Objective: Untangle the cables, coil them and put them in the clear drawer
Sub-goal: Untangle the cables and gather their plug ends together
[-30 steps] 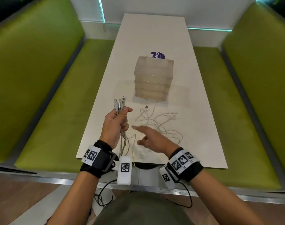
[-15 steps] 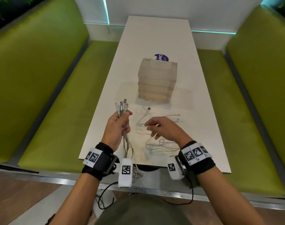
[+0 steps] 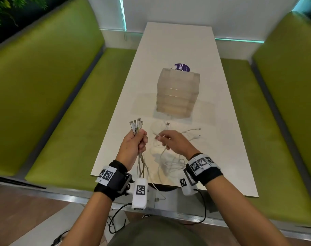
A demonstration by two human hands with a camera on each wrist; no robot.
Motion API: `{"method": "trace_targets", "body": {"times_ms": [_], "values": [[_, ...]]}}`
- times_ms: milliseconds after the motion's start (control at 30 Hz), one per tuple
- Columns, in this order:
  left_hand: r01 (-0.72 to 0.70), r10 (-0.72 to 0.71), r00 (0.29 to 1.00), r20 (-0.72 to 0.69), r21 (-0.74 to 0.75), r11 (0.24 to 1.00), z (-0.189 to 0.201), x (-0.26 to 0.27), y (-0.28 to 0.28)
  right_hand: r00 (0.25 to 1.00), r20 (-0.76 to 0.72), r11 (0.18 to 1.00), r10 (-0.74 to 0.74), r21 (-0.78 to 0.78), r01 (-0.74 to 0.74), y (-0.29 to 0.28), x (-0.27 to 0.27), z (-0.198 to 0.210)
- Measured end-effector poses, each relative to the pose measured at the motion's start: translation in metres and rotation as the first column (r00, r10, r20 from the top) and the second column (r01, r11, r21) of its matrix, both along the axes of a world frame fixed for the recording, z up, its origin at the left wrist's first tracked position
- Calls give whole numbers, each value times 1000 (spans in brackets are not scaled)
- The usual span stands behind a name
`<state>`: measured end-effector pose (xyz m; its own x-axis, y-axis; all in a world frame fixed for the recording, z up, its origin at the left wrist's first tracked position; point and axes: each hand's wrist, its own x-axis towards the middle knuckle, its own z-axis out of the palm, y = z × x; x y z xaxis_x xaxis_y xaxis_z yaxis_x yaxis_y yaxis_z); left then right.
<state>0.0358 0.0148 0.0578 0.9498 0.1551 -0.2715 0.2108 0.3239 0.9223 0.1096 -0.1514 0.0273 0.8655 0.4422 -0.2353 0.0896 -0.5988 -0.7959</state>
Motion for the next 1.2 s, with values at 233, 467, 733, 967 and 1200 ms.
{"method": "trace_targets", "body": {"times_ms": [233, 467, 733, 967, 1200], "values": [[40, -46, 995, -86, -69, 997, -5, 5, -7, 986, -1, 968, 168, 190, -165, -10, -24, 50], [-39, 30, 994, -108, -84, 996, -5, 12, -2, 926, -75, 929, 369, 61, -365, -21, -41, 49], [-234, 212, 972, -99, -398, 887, -3, 21, 17, 789, -296, 785, 539, -163, -597, -28, -50, 33], [-283, 257, 959, -120, -450, 847, 4, 23, 36, 754, -376, 764, 539, -160, -625, -33, -59, 31], [-184, 182, 983, -24, -141, 973, 12, 16, -2, 972, 56, 972, 228, 36, -230, -7, -51, 51]]}}
